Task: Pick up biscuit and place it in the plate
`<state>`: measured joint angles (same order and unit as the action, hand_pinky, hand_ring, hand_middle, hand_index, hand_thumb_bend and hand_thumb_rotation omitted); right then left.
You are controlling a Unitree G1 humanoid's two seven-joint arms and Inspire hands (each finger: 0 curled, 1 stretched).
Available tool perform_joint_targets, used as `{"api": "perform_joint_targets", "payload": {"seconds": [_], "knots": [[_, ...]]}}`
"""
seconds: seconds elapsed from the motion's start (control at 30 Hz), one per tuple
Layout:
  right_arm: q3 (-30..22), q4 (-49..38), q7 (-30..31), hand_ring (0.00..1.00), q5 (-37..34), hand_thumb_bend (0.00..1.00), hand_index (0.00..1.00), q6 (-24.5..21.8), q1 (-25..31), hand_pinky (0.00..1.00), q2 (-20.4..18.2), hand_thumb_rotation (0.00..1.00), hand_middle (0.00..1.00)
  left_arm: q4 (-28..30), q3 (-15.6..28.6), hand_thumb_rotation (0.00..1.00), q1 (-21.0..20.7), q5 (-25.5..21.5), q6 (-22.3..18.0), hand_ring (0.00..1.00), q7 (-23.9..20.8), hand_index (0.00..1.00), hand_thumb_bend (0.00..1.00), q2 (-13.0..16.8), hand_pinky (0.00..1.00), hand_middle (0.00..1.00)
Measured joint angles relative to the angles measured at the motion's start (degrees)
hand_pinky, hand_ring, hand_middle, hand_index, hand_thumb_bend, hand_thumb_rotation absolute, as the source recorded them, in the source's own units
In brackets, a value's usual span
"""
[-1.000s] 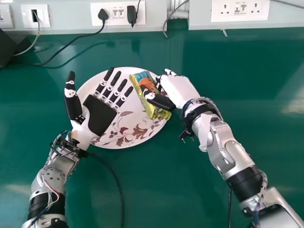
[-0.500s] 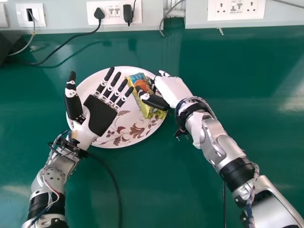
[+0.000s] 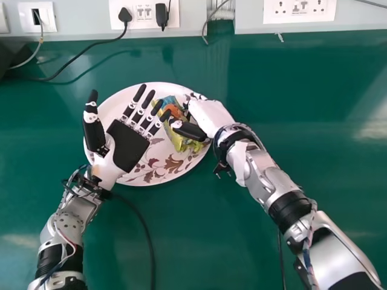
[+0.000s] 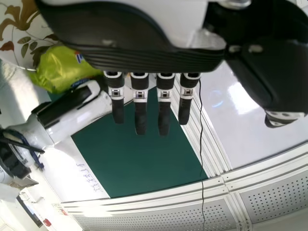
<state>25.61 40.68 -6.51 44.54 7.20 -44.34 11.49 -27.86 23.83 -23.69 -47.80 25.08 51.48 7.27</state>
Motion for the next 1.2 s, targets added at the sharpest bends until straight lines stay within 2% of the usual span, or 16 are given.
{"api": "perform_joint_targets", "payload": {"seconds": [0.4,0.87,1.2], "knots": [[1.5,8.4,-3.9,0.41,-1.1,0.5,0.52,2.0,-3.6,0.28,-2.2,0.0,0.5,-0.3,-0.1,0.58,-0.1,0.0,-0.3,0.8,0.5,0.89,0.85,0.1,0.86,0.84],[3.1,12.7,-5.2,0.41,-1.3,0.5,0.52,3.7,-5.5,0.28,-3.3,0.0,0.5,-0.2,-0.3,0.59,-0.1,0.4,-0.5,0.81,0.7,0.89,0.84,0.1,0.86,0.85],[4.7,14.4,-6.2,0.41,-1.1,0.5,0.51,3.3,-6.6,0.28,-4.2,0.0,0.5,-0.2,-0.4,0.59,-0.1,0.5,-0.6,0.8,1.3,0.89,0.85,0.1,0.86,0.85]]}}
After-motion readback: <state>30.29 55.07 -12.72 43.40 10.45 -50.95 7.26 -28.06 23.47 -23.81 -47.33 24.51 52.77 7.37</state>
